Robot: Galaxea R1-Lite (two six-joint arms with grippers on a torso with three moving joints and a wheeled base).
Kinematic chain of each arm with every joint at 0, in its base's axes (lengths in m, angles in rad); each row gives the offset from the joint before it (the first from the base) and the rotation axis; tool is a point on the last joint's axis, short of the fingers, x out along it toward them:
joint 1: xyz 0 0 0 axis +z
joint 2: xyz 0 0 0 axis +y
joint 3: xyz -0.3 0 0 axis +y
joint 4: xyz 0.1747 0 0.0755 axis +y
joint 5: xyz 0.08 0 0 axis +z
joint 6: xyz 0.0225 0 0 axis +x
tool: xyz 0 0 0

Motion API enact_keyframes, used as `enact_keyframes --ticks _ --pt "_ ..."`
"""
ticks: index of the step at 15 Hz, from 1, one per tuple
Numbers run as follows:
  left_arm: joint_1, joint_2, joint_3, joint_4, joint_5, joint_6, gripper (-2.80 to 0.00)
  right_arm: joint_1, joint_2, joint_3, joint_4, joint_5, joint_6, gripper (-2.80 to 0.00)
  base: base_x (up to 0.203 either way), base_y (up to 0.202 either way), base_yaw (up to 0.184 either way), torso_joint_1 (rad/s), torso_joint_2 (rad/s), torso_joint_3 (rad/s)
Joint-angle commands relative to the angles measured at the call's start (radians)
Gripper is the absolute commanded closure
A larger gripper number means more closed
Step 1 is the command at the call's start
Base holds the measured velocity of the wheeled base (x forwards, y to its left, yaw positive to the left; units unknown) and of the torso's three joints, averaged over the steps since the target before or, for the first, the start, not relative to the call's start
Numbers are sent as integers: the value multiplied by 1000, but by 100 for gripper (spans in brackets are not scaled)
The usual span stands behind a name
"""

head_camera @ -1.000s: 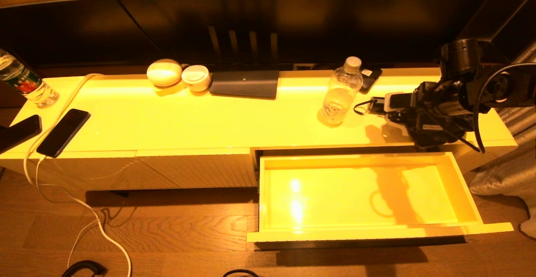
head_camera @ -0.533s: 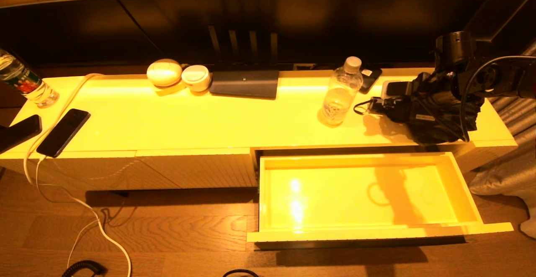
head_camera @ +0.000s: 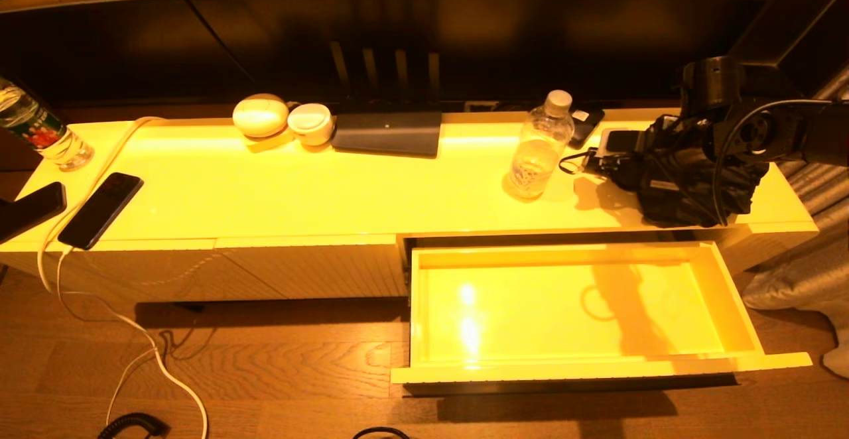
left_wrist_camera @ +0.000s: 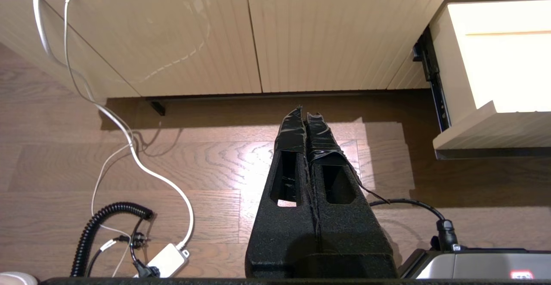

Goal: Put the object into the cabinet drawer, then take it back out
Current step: Put the umbrella in the drawer

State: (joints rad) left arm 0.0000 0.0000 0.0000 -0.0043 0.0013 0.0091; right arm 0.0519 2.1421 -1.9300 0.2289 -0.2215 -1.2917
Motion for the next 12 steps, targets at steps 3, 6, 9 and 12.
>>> enact_keyframes --ticks 3,6,9,12 --pt "0 0 3 0 0 0 0 0 4 2 -25 -12 -1 0 0 0 0 0 0 0" --pt "0 0 2 0 -1 0 0 0 -1 2 -20 -16 -1 0 0 0 0 0 0 0" --pt "0 0 2 0 0 0 0 0 -10 7 -4 -16 0 0 0 0 0 0 0 0" --pt "0 0 2 0 0 0 0 0 -48 18 23 -16 -1 0 0 0 0 0 0 0"
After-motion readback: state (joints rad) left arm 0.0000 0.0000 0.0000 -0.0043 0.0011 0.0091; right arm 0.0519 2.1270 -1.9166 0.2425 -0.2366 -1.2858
